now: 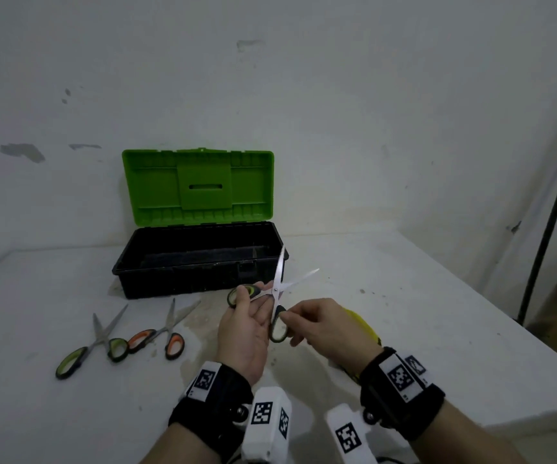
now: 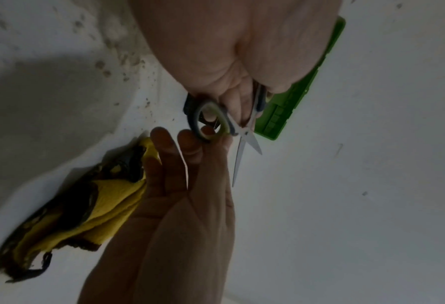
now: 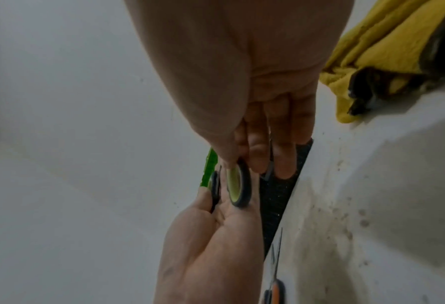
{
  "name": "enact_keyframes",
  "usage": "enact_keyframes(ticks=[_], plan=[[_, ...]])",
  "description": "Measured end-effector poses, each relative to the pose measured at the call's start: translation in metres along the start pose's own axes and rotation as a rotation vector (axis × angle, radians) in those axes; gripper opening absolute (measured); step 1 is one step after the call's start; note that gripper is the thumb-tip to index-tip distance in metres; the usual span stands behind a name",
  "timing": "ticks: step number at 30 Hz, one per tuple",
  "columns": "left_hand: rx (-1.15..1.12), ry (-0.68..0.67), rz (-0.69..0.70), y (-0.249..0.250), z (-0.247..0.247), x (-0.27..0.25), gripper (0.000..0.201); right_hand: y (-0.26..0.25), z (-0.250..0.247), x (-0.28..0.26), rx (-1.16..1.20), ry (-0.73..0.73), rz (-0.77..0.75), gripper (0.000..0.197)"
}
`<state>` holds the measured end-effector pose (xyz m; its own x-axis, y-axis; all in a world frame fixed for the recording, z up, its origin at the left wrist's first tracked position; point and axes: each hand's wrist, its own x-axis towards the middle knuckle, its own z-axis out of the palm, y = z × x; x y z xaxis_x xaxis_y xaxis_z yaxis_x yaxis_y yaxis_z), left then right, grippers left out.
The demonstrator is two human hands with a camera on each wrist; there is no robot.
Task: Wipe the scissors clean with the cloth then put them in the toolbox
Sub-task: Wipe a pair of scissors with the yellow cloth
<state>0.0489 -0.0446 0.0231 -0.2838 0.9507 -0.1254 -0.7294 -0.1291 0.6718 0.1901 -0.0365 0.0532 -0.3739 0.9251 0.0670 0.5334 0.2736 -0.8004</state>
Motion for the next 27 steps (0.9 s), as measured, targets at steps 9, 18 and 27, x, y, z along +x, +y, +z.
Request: enact_keyframes(ticks=[9, 18, 27], plan=[[0.387, 0.011, 0.091, 0.029, -0.026, -0.003, 0.018, -0.006, -0.004, 0.014, -0.009, 0.144, -0.013, 0.023], [0.717, -0.129, 0.063, 0.06, -0.035, -0.004, 0.013, -0.01, 0.01, 0.027, 0.034, 0.241, -0.053, 0.024], [0.668, -0.108, 0.103, 0.055, -0.034, -0.005, 0.011, -0.021, 0.04, 0.026, 0.178, 0.375, -0.09, 0.019]])
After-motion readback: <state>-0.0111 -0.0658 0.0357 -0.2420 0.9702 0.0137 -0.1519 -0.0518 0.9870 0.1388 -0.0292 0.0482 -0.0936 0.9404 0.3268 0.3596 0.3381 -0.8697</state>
